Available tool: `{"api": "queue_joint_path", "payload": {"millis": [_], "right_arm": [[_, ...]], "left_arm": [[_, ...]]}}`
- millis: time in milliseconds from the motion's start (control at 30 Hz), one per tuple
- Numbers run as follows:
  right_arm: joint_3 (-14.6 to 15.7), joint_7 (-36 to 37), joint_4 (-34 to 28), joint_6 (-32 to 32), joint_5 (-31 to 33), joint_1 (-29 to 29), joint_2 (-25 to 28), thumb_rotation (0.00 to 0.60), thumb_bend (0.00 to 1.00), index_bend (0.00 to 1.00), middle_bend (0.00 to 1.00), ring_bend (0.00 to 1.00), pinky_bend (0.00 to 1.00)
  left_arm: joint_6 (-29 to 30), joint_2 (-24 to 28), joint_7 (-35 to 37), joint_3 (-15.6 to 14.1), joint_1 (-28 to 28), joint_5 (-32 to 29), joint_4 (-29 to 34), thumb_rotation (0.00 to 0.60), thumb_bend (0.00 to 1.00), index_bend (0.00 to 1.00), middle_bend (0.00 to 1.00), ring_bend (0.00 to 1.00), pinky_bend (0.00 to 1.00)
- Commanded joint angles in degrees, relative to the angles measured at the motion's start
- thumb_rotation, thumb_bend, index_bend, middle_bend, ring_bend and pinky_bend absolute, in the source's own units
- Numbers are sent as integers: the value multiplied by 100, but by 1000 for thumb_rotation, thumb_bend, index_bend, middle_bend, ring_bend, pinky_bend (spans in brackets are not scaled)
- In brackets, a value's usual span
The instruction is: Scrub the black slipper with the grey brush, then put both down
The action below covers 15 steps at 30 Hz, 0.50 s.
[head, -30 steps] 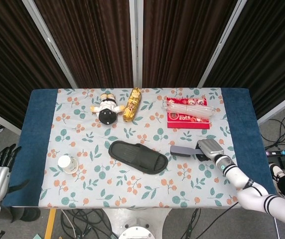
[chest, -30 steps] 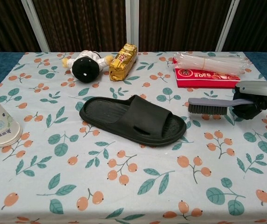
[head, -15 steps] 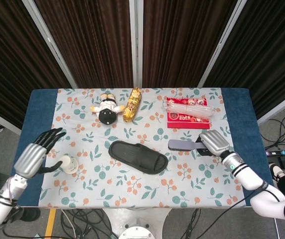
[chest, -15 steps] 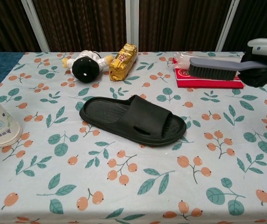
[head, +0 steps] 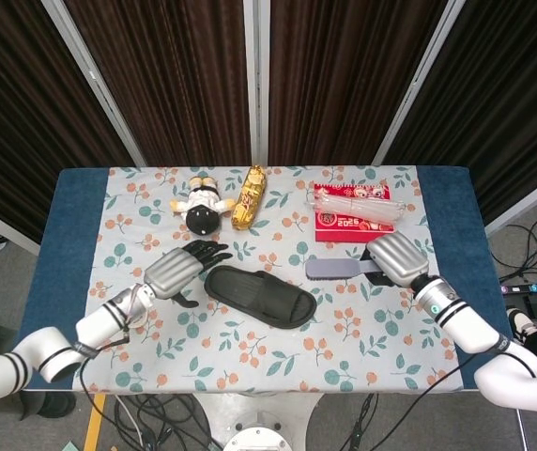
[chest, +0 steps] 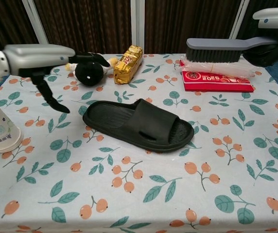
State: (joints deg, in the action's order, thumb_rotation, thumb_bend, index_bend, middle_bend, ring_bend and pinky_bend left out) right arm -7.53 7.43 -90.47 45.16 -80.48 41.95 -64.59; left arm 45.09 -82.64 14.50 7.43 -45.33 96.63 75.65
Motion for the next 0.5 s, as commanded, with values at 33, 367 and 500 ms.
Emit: {"api": "queue_joint_path", "payload": {"millis": [33,367,500], "right_arm": [[-20,-85,54,-48,149,48,-141,600,608,1000,979,1000,1000],[-4,-373,181,-147,366,144,-304,600,608,1000,979,1000,1000],[76,-524,257,-252,444,178,-451,600,608,1000,979,1000,1000]], "left_arm": [[-363,-454,-151,19,-395,-173,-442,600,131,114,136,63,119],[-1210,-1099,-131,-99,-1053,-613,-1170,600,133,114,136,63,119],[-1443,-1257,-73,-162,-1143,-830,-1361,600,143,115,137,63,119]]}}
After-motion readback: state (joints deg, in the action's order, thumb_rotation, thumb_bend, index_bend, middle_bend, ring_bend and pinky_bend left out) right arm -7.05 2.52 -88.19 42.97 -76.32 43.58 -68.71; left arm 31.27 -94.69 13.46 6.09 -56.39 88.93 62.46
